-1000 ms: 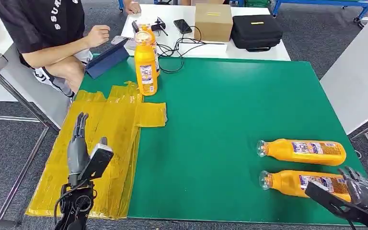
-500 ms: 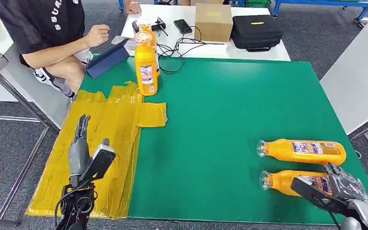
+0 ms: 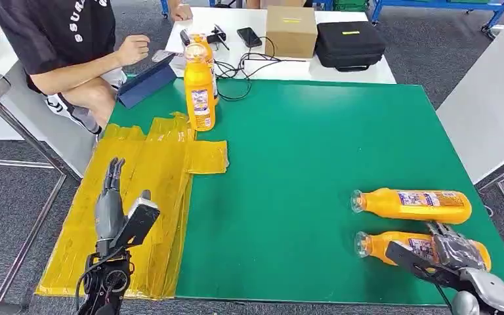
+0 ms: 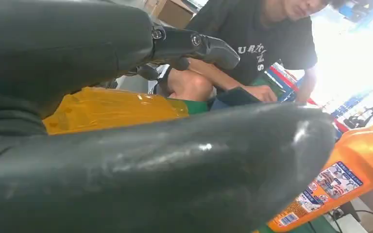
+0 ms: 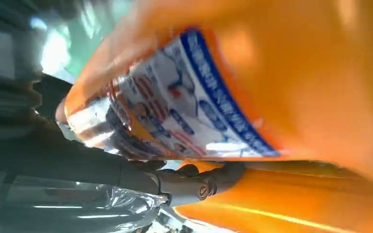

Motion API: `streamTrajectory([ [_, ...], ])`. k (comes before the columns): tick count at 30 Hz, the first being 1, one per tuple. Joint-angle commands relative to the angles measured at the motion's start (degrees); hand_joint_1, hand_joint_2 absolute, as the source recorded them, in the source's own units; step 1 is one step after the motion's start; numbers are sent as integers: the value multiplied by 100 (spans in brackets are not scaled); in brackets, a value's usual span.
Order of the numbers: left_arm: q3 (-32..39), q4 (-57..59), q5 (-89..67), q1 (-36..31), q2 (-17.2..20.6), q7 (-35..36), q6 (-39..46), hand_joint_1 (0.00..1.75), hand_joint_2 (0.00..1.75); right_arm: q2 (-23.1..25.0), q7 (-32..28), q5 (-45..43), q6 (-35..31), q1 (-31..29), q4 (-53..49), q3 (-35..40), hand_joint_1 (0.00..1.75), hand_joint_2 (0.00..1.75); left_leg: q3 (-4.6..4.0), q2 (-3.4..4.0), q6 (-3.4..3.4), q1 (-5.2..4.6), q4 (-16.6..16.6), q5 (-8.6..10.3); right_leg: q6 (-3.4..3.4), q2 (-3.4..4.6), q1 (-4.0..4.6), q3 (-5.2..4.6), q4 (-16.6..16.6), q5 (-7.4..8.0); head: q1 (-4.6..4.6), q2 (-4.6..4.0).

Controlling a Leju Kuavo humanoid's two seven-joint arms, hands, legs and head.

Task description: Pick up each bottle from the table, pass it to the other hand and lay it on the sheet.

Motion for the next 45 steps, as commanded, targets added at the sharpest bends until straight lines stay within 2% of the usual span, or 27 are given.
streamTrajectory([
  [1,114,181,-14,-158,68,1,-33,0,0,-40,60,-277,143,-58,418,587,173,175,35,10,-13,4,-12,-8,-5,1,4,35,-16,-4,-2,0],
  [5,114,181,-14,-158,68,1,-33,0,0,-40,60,-277,143,-58,418,587,173,175,24,3,-7,5,-5,-4,-2,0,4,26,-10,0,-2,0],
  [10,114,181,-14,-158,68,1,-33,0,0,-40,60,-277,143,-58,418,587,173,175,57,13,-16,5,-17,-12,-5,-1,6,55,-22,-8,-2,0],
  [12,114,181,-14,-158,68,1,-33,0,0,-40,60,-277,143,-58,418,587,173,175,40,11,-12,7,-10,-7,-3,-2,8,39,-15,-3,-2,0],
  [17,116,204,10,-167,81,-20,4,0,0,-208,-16,-435,240,-65,387,791,175,175,47,11,-13,8,-12,-9,-3,-4,10,46,-18,-5,-4,0],
  [28,186,49,60,-33,113,-11,14,0,0,-232,-40,-788,-135,-334,271,1164,175,175,37,29,-11,6,-8,-9,-3,13,9,34,-11,-1,-2,2],
  [30,211,-10,58,5,104,-3,13,0,0,-166,-210,-876,-500,-328,118,1170,175,175,37,25,-11,5,-9,-8,-3,9,8,34,-11,-2,-2,0],
  [31,269,-124,62,91,85,5,17,0,0,44,-389,-871,-1187,-436,-141,1161,175,175,53,33,-16,7,-12,-15,-5,14,9,50,-16,-7,-4,0],
  [32,310,-264,43,185,67,-4,-2,0,0,309,-872,-1213,-1511,-525,-437,1111,175,175,37,40,-11,5,-8,-10,-3,24,8,30,-10,0,-2,0],
  [33,315,-337,6,223,51,-44,-47,0,0,488,-1038,-1387,-1532,-555,-806,1224,175,175,56,51,-17,4,-16,-16,-6,33,7,45,-15,-3,-2,0],
  [34,317,-351,-11,217,30,-56,-68,0,0,638,-1035,-1421,-1704,-596,-1026,1297,175,175,27,50,-13,5,-6,-12,-4,39,8,22,-6,3,-2,0],
  [36,290,-332,-50,152,-22,-92,-123,0,0,1036,-1179,-1816,-1908,-689,-1492,1507,175,175,44,75,-22,6,-10,-24,-10,63,9,32,-7,-2,-7,0],
  [37,269,-299,-74,115,-51,-100,-135,0,0,1272,-1087,-2106,-1991,-763,-1597,1476,175,175,21,55,-16,9,-7,-13,-7,46,14,15,-5,4,0,0],
  [38,255,-236,-114,70,-81,-95,-131,0,0,1343,-1020,-2141,-2287,-806,-1680,1628,175,175,43,70,-23,9,-14,-19,-11,57,15,30,-8,0,-9,0],
  [39,217,-155,-157,11,-118,-99,-119,0,0,1477,-923,-2191,-2575,-818,-1772,1737,175,175,28,60,-18,14,-8,-11,-9,41,20,19,-6,2,-4,0],
  [40,168,-92,-181,-38,-134,-116,-118,0,0,1549,-923,-2305,-2729,-797,-1841,1827,175,175,54,70,-26,12,-16,-16,-12,48,17,38,-9,-4,-4,0],
  [44,21,-336,-2,-64,-228,-76,-290,0,0,1719,-933,-2457,-3236,-689,-2000,2288,175,175,58,51,-28,14,-12,-23,-12,35,15,51,-5,-15,-7,0],
  [45,-54,-594,224,-10,-234,-89,-495,0,175,1773,-926,-2469,-3409,-697,-1970,2439,175,175,57,51,-27,17,-12,-21,-12,33,18,48,-7,-15,-4,0],
])
